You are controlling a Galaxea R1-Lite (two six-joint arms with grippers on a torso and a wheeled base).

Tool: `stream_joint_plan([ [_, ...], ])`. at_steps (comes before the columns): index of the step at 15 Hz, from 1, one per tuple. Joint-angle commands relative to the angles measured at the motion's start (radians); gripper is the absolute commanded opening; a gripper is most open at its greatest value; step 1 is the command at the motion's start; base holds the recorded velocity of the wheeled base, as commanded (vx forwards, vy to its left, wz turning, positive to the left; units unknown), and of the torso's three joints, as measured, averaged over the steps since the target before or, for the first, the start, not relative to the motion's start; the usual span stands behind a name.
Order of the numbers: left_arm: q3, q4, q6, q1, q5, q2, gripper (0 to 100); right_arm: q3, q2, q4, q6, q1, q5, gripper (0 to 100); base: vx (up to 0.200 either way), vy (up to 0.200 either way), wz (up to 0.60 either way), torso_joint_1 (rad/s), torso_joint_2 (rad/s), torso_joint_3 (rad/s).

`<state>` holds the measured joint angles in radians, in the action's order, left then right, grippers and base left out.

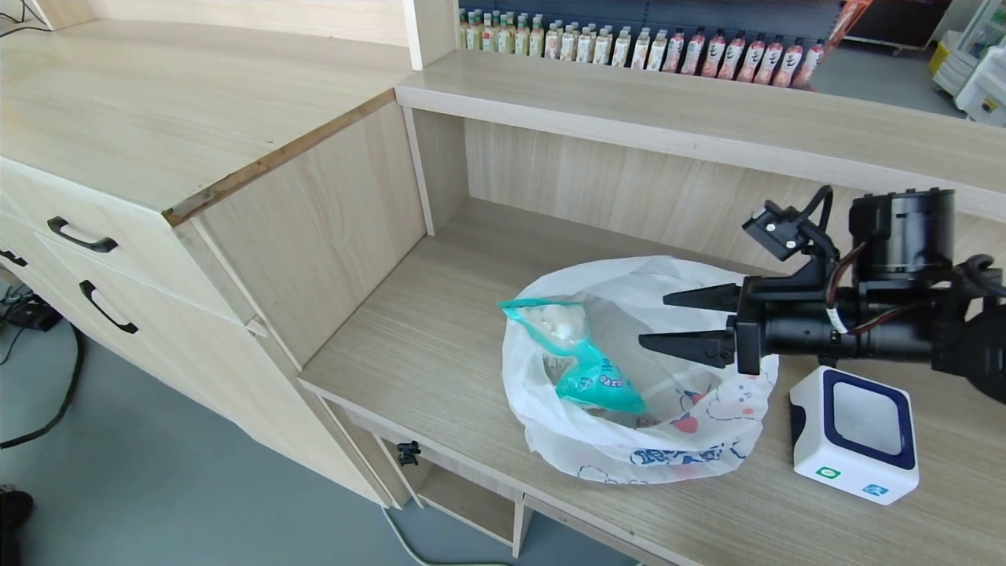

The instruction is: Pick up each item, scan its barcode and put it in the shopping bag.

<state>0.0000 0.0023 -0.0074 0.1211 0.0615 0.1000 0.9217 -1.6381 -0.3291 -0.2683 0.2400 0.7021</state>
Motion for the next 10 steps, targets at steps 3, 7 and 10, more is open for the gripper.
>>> stream_joint_plan([
  [3,0.000,-0.001,0.000,0.000,0.000,0.001,100,-0.007,0.366,0.380,-0.394,-0.401,-0.101,100,0.000,0.000,0.00,0.000,0.00,0.000],
  [7,0.000,-0.001,0.000,0.000,0.000,0.000,100,0.049,0.412,0.377,-0.516,-0.581,-0.190,100,0.000,0.000,0.00,-0.053,0.24,0.187],
  [10,0.000,0.001,0.000,0.000,0.000,0.001,100,0.075,0.449,0.357,-0.517,-0.625,-0.331,100,0.000,0.000,0.00,-0.082,0.48,0.388],
])
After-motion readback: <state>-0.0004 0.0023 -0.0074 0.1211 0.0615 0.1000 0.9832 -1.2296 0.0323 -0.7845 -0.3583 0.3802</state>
